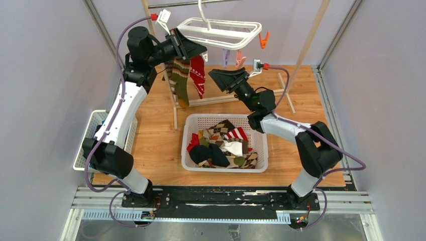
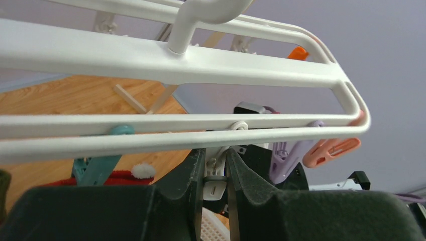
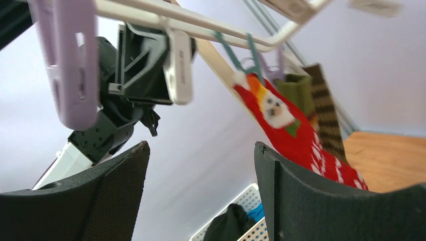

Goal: Clip the socks to the hanger
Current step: Open the clamp at the hanger.

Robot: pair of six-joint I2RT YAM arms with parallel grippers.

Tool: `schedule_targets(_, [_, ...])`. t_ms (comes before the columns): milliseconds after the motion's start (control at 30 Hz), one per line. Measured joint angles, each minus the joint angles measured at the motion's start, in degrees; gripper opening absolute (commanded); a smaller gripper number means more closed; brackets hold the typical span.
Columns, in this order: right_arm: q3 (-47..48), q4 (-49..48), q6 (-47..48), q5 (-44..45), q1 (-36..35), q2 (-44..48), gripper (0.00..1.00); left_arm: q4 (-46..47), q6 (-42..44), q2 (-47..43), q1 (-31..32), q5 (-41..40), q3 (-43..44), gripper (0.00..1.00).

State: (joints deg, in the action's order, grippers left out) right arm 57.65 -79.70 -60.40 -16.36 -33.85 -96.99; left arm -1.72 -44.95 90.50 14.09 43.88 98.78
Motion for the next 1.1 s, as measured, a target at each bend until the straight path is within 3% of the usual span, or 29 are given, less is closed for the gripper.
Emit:
schedule_targets(200, [-1.11,1.88,5.07,1.55,0.00,6.75,0.67,0.09,-0.11,0.00,0.00,0.35,0.00,0.13])
schedule_targets(333, [-0.68,-2.91,4.02,1.84,0.00,4.11,0.59,0.07,-0.20,0.00,-0.02,0.90,0.00,0.13])
schedule_targets(567, [3.39,-4.94,-1.42,0.96,0.00,-6.34,0.55,0.96,-0.79,0.00,-0.02,2.43,0.02,0.13])
schedule_targets(1100, [12.48,-8.66,-11.85,-1.14,0.00,-11.39,0.54,1.73,-0.94,0.00,-0.63,3.67,0.02,0.12])
